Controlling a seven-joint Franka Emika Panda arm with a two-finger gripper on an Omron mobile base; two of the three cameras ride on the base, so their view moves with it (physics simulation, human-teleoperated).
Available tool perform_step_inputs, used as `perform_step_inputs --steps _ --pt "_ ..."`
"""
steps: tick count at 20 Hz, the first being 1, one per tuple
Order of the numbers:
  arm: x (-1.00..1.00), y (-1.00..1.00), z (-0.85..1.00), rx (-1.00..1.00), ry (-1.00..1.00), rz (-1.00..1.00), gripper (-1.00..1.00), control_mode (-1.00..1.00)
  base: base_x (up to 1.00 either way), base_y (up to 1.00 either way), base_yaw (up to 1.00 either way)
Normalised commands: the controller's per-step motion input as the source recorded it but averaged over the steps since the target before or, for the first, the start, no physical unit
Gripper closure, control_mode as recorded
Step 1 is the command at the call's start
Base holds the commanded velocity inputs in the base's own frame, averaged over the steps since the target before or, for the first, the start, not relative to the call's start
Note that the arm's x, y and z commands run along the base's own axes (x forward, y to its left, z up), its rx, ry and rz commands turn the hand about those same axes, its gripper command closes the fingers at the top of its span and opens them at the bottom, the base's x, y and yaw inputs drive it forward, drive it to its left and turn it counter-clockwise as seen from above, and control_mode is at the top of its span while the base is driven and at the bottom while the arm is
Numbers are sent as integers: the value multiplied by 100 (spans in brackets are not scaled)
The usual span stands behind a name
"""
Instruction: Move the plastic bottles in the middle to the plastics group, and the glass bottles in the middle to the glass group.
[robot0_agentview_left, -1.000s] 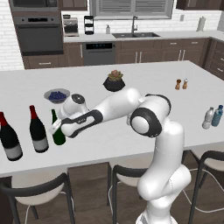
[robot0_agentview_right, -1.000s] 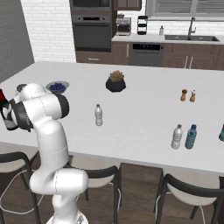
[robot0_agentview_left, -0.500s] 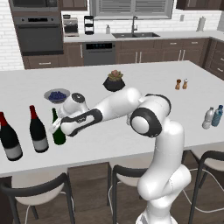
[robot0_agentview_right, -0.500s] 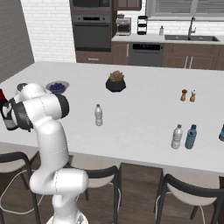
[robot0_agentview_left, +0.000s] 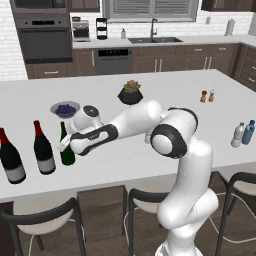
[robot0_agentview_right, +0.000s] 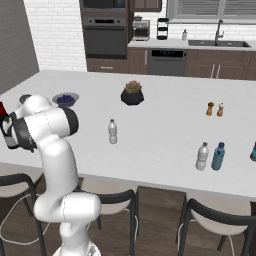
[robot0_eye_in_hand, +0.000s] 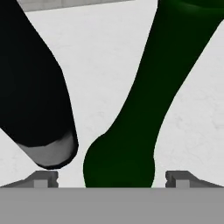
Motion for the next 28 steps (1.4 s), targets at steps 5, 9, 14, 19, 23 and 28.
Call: perform_step_inputs --steps 5,9,14,19,23,28 --pt "-16 -25 46 3 -1 0 -100 -100 0 0 0" --pt "-65 -34 76 3 0 -1 -100 -100 0 0 0" --pt "-63 -59 85 0 3 -6 -100 -100 0 0 0" --pt "-47 -83 56 -2 0 -13 -100 -100 0 0 0" --pt "-31 -90 1 -14 0 -21 -100 -100 0 0 0" --pt "-8 -63 11 -26 2 -34 -100 -100 0 0 0"
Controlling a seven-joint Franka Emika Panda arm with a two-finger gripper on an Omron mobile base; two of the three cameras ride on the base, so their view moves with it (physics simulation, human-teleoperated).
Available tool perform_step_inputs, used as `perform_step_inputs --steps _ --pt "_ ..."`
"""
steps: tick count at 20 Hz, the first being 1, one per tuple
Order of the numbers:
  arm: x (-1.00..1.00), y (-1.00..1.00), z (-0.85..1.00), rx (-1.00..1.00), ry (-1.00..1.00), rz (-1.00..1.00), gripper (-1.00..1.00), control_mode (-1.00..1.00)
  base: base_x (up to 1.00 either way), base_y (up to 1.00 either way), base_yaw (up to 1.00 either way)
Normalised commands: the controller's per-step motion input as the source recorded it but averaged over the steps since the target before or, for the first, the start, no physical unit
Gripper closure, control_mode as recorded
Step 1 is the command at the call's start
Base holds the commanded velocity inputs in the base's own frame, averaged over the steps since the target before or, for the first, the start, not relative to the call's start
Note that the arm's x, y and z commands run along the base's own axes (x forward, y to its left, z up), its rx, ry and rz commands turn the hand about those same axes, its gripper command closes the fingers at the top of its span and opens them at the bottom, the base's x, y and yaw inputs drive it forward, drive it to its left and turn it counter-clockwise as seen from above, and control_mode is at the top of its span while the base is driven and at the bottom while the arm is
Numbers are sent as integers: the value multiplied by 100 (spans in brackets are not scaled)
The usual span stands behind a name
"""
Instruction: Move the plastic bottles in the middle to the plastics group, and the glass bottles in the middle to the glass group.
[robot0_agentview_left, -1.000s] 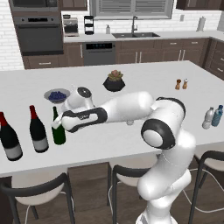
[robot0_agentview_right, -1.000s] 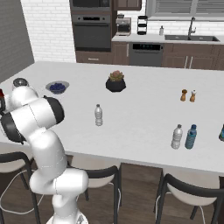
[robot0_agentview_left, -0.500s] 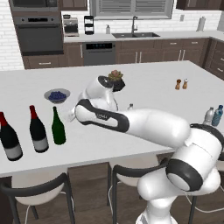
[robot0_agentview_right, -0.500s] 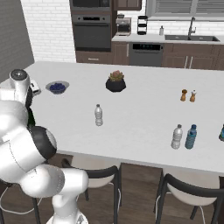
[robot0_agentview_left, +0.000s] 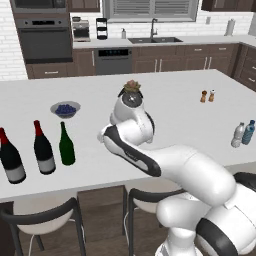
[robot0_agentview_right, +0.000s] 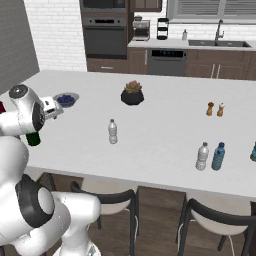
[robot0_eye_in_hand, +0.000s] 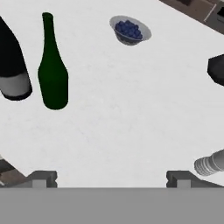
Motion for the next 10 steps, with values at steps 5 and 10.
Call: perform_step_inputs --steps 5,10 --pt "0 -69 69 -3 29 -40 -100 -100 0 0 0" --pt "6 -96 12 17 23 -35 -100 -100 0 0 0"
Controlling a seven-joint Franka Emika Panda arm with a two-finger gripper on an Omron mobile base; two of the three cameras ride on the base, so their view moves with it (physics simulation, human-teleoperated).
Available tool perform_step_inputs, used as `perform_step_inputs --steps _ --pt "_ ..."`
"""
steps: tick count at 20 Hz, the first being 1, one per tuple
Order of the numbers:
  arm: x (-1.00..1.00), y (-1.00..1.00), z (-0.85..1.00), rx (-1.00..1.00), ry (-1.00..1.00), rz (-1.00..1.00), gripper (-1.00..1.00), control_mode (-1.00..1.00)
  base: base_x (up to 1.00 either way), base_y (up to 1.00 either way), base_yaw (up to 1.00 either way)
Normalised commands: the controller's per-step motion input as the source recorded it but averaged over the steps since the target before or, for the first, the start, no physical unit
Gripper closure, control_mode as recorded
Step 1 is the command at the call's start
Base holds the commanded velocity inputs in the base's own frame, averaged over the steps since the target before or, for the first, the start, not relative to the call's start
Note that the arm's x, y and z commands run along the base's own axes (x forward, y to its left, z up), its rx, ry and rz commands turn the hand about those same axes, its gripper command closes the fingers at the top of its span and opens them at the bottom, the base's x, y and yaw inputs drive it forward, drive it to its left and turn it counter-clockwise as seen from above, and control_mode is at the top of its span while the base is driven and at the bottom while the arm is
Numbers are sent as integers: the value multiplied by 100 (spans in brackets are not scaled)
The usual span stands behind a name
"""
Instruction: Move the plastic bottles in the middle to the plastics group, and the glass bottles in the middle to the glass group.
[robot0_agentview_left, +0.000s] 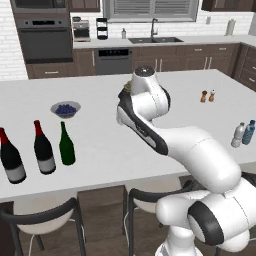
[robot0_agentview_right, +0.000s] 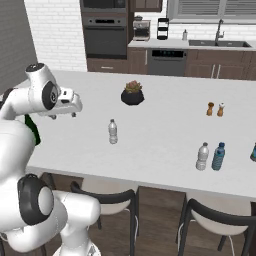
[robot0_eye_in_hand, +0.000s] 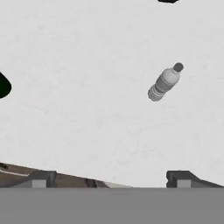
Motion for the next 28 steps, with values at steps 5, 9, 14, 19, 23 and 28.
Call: perform_step_inputs --steps 5,9,14,19,23,28 --pt "12 -100 -23 23 5 -23 -100 -100 0 0 0" --pt "50 -60 -22 2 0 -10 -100 -100 0 0 0" --pt "72 -27 -28 0 0 -2 -100 -100 0 0 0" --pt "64 -42 -18 0 -1 0 -100 -100 0 0 0" --pt "55 -18 -29 0 -7 0 -100 -100 0 0 0" --pt "18 0 -35 0 0 0 -100 -100 0 0 0"
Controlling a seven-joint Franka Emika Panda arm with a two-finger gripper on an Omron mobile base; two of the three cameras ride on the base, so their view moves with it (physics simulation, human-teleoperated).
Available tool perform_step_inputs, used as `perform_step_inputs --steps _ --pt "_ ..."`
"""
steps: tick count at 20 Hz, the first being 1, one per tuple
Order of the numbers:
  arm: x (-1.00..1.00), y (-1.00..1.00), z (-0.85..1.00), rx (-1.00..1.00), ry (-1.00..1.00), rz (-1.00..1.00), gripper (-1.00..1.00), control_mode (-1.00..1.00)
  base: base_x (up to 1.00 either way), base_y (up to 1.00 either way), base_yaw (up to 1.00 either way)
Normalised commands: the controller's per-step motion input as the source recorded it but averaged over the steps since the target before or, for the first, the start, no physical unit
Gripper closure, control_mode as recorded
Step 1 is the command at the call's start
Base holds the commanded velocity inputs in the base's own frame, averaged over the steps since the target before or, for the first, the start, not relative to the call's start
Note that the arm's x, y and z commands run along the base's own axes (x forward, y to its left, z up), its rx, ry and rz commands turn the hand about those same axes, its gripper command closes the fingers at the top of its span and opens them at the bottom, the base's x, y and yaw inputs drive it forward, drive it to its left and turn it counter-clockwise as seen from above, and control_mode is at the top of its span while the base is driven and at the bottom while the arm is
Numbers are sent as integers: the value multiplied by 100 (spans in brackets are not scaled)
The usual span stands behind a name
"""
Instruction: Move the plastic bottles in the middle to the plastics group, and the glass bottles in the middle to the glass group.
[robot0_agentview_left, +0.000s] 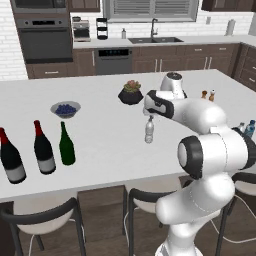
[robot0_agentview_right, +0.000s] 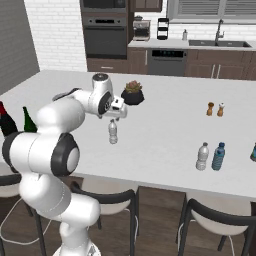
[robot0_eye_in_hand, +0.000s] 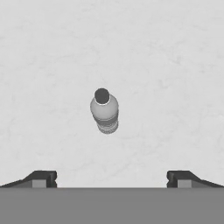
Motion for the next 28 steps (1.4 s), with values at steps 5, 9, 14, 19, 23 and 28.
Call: perform_step_inputs --steps 5,9,14,19,23,28 --pt "6 23 -24 0 0 0 -100 -100 0 0 0" --pt "27 6 -11 0 -3 0 -100 -100 0 0 0" --pt "9 -12 -18 0 -1 0 -100 -100 0 0 0" --pt "12 -4 -23 0 0 0 -100 -100 0 0 0" --pt "6 0 -14 0 0 0 -100 -100 0 0 0" --pt "26 0 -19 0 0 0 -100 -100 0 0 0"
